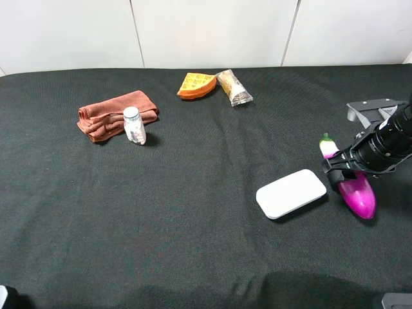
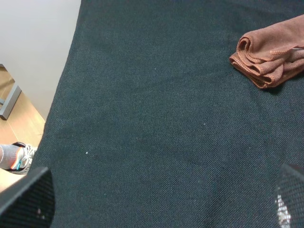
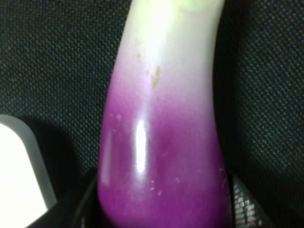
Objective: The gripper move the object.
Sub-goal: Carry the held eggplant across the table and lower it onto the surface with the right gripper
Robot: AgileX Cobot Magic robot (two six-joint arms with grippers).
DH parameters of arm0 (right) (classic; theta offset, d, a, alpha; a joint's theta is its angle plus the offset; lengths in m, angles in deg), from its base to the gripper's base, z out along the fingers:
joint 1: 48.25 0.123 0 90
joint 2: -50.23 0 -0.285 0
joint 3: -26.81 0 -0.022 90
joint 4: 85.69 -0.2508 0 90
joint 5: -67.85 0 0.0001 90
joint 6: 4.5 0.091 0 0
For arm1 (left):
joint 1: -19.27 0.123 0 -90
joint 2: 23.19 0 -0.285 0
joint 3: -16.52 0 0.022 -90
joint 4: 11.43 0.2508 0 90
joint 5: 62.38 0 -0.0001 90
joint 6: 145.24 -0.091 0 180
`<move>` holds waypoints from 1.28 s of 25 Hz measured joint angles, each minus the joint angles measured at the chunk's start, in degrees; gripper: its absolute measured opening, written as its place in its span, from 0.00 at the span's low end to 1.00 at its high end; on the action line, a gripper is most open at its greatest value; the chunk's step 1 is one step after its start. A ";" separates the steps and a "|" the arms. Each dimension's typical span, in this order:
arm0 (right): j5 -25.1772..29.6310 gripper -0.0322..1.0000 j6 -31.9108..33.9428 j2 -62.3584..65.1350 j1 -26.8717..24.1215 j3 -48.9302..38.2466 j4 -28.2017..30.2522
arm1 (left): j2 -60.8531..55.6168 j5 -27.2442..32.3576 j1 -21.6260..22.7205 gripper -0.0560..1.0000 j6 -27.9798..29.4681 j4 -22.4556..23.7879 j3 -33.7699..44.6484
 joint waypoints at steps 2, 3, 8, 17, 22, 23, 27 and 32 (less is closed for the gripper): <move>0.00 0.41 0.00 0.00 0.00 0.00 0.00 | 0.00 0.00 0.00 0.96 0.00 0.00 0.00; 0.00 0.41 -0.06 0.00 0.00 0.00 0.00 | 0.00 0.00 0.00 0.96 0.00 0.00 0.00; 0.10 0.41 -1.13 -0.06 0.00 0.00 0.00 | 0.00 0.00 0.00 0.96 0.00 0.00 0.00; 0.24 0.41 -1.37 -0.17 0.00 0.00 0.00 | 0.00 0.00 0.00 0.96 0.00 0.00 0.00; 0.18 0.41 -1.71 -0.17 0.00 0.00 0.00 | 0.00 0.00 0.00 0.96 0.00 0.00 0.00; 0.13 0.41 -1.94 -0.17 0.00 0.00 0.00 | 0.00 0.00 0.00 0.96 0.00 0.00 0.00; 0.13 0.42 -2.49 -0.17 0.00 0.00 0.00 | 0.00 0.00 0.00 0.96 0.00 0.00 0.00; 0.07 0.43 -2.61 -0.17 0.00 0.00 0.08 | 0.00 0.00 0.00 0.96 0.00 0.00 0.00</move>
